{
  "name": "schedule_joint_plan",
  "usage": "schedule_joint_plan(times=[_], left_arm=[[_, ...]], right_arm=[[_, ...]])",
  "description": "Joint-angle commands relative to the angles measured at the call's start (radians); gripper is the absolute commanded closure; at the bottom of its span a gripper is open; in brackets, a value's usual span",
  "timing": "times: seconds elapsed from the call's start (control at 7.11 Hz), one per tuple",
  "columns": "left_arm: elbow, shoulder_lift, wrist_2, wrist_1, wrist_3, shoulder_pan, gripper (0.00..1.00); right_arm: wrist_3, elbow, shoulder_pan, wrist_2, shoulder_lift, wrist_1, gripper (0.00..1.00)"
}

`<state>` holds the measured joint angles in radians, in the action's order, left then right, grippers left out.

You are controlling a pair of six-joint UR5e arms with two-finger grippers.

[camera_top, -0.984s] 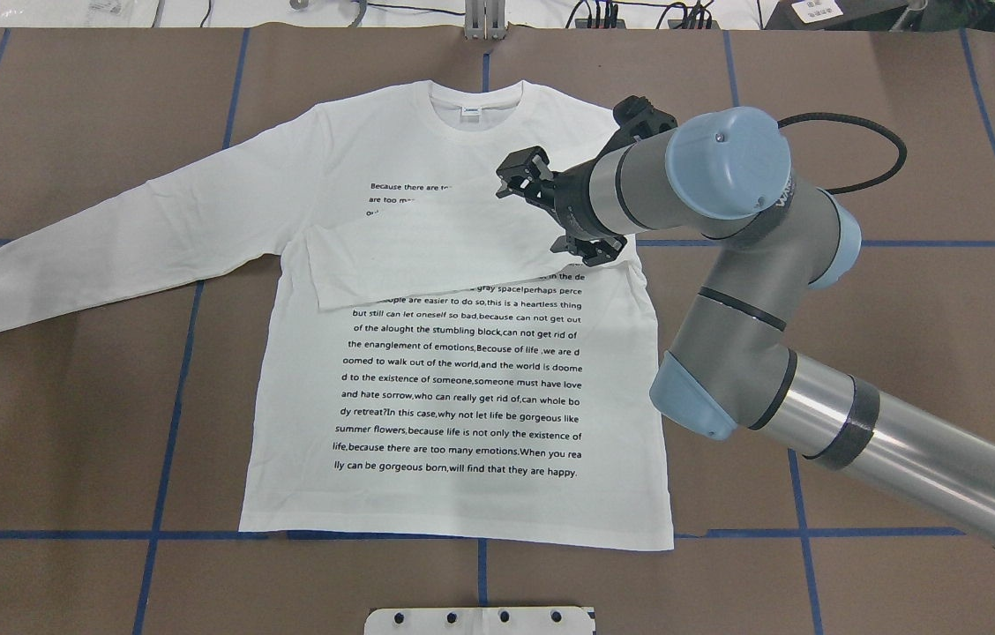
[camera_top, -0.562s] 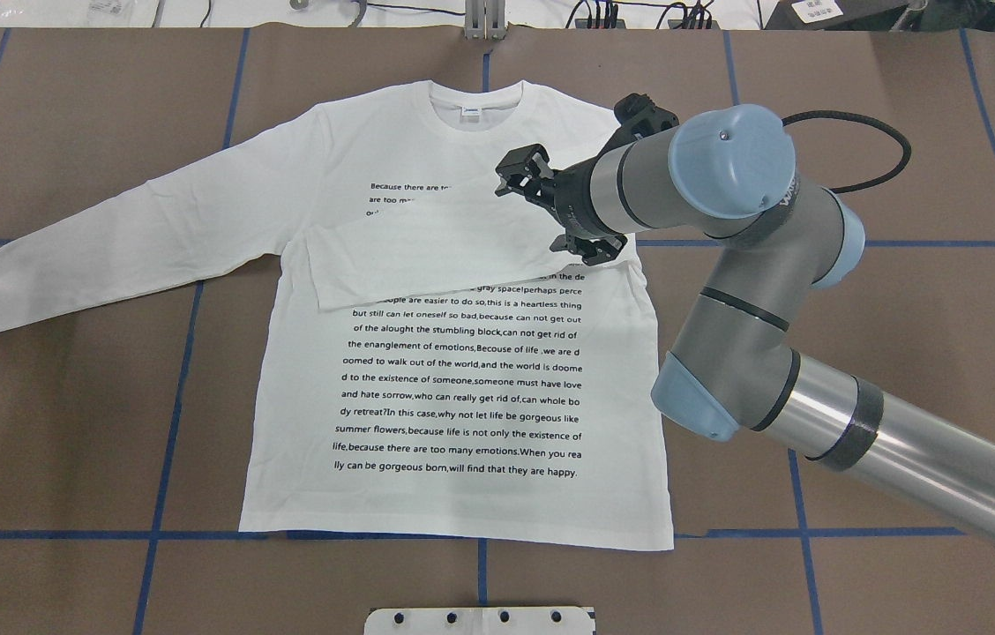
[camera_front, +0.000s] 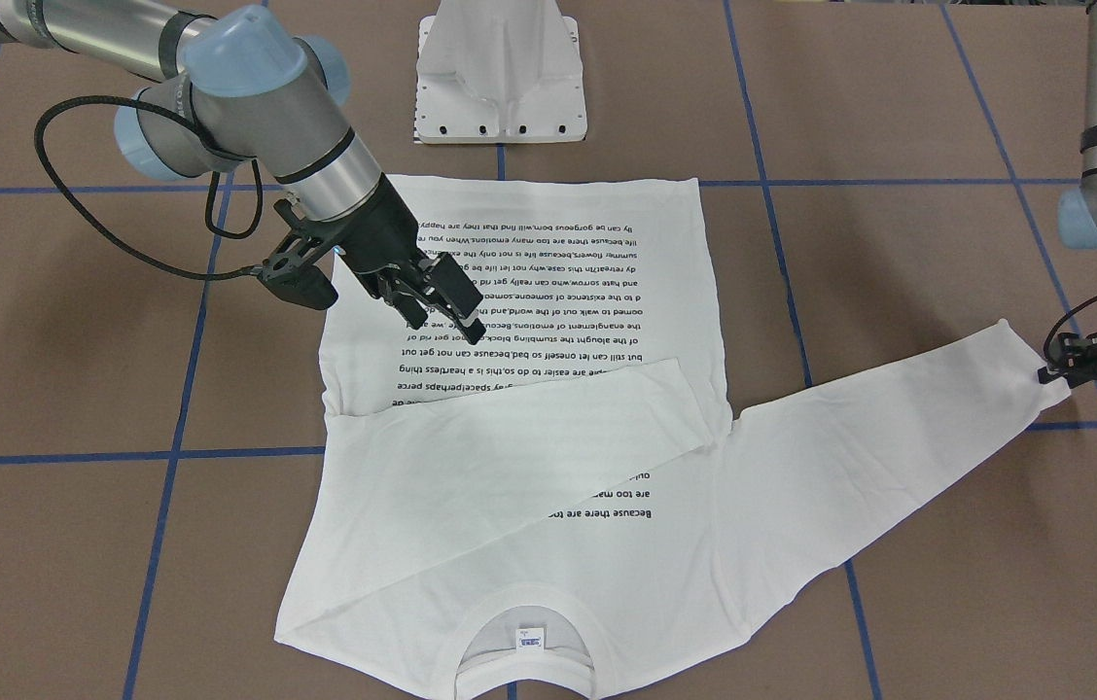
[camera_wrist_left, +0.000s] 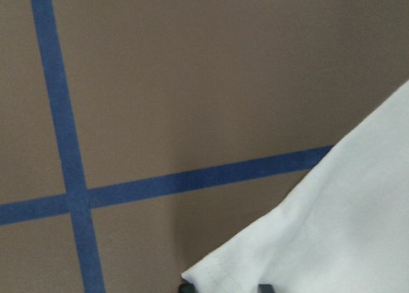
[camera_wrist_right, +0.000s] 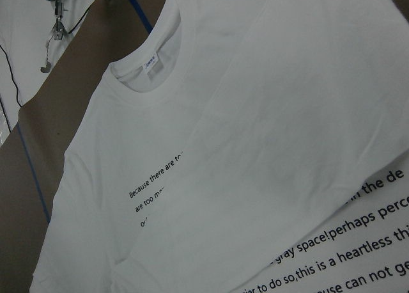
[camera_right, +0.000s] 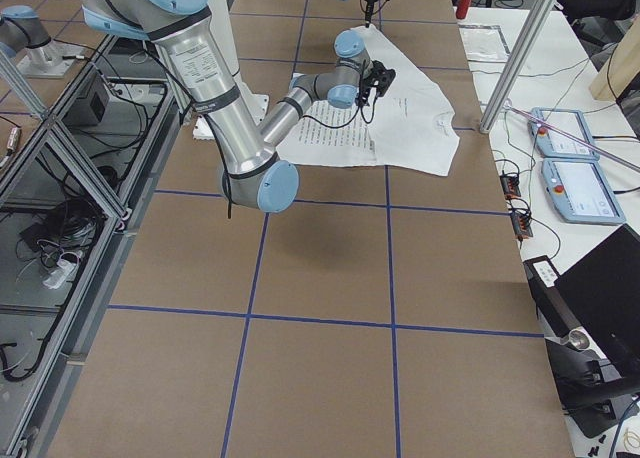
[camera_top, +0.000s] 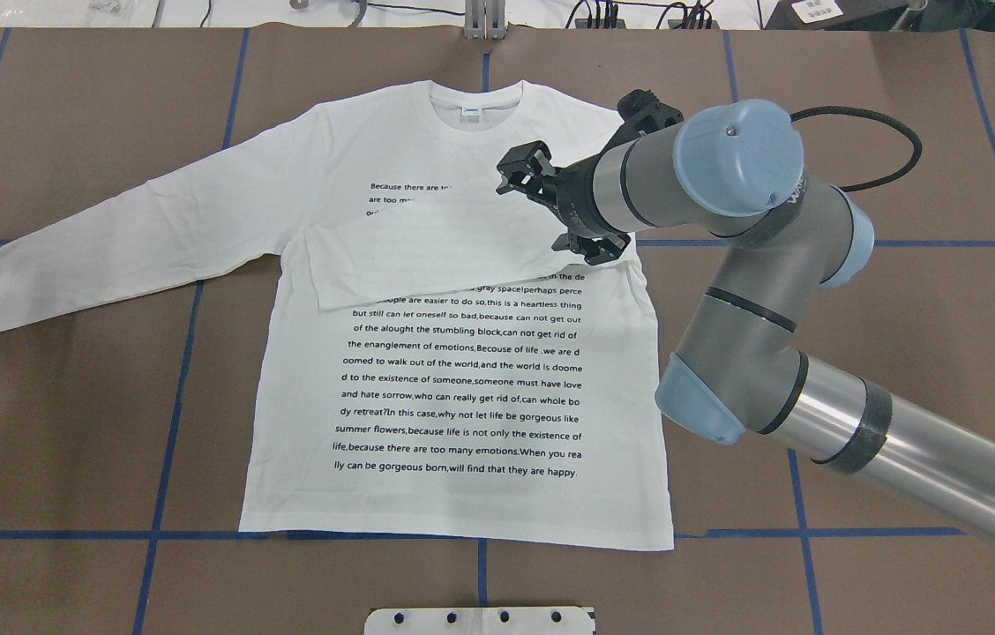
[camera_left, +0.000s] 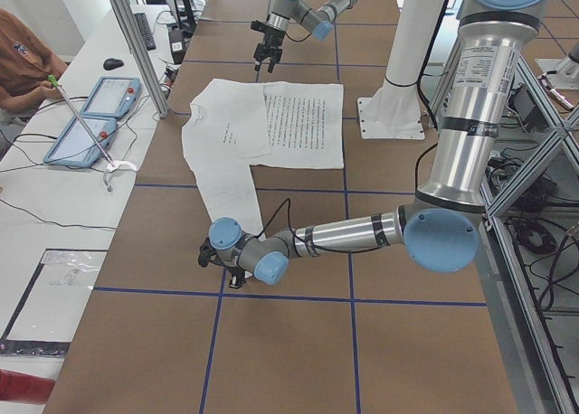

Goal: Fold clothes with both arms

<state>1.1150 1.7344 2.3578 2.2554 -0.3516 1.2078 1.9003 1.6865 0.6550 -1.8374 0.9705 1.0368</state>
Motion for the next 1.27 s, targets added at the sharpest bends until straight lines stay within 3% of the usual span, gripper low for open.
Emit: schedule_joint_plan(times=[0.0,0.28,0.42,0.56,0.84,1.12], left_arm=[[0.017,0.000,0.006,0.006,-0.001,-0.001,1.00],[0.061,0.000,0.111,0.001,-0.007,-0.001,1.00],[0.136,-0.001,0.147,-0.010,-0.036,0.001,1.00],[0.208,0.013,0.184,-0.004,-0.167,-0.001,1.00],[0.398,0.101,0.219,0.000,-0.574,-0.098,1.00],[0.413,0.340,0.161,0.000,-1.007,-0.297,1.00]], right_arm=[[-0.001,0.004,0.000,0.000,0.007,0.002,0.00],[-0.001,0.007,0.000,0.000,0.013,0.002,0.00],[-0.006,0.027,0.002,-0.003,0.028,0.003,0.00],[-0.010,0.054,0.024,-0.043,0.060,0.003,0.00],[-0.076,0.064,0.176,-0.239,0.127,-0.006,0.00],[-0.293,0.061,0.324,-0.403,0.230,-0.011,0.00]])
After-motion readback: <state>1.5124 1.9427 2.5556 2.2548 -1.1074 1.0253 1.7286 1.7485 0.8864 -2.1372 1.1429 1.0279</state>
